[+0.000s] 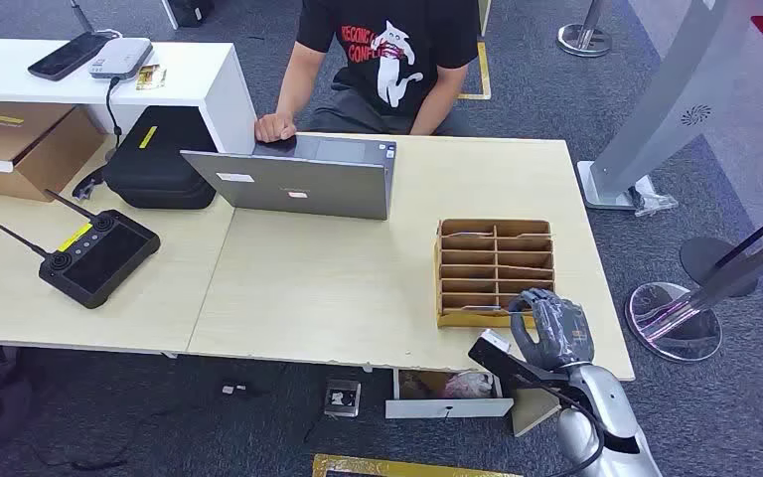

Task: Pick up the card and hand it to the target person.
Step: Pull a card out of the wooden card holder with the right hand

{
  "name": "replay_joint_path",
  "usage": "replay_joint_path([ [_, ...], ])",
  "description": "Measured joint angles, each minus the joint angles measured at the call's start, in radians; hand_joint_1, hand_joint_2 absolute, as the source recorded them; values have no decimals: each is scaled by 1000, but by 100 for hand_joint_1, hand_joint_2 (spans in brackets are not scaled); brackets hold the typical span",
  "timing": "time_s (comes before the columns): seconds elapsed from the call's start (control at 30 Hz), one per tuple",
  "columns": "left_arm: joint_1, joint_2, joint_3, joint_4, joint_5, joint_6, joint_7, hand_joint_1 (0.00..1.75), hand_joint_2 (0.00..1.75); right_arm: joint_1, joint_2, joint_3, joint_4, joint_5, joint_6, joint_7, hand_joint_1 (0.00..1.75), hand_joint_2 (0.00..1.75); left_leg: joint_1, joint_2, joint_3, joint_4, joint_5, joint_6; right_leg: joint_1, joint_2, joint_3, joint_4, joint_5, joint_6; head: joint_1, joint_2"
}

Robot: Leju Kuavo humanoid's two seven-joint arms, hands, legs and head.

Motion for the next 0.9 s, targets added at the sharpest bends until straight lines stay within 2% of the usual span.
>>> replay_joint_path([
  [0.2,0,0,-4,0,0,4,-2,0,175,-14,0,0,10,10,-1,-8,152,175,0,0,0,0,0,0,0,0,0,0,0,0,0,0],
  [0.43,1,-3,-11,0,0,0,-6,0,175,-19,0,0,13,14,-25,-15,173,175,0,0,0,0,0,0,0,0,0,0,0,0,0,0],
  [0.63,1,-11,-11,0,1,-9,-6,0,175,-30,2,0,4,-21,-80,-47,175,175,0,0,0,0,0,0,0,0,0,0,0,0,0,0],
  [0.9,0,-20,-11,0,1,-21,-7,0,175,-129,4,7,-21,-63,-98,-70,175,175,0,0,0,0,1,0,0,0,0,0,1,0,0,0],
])
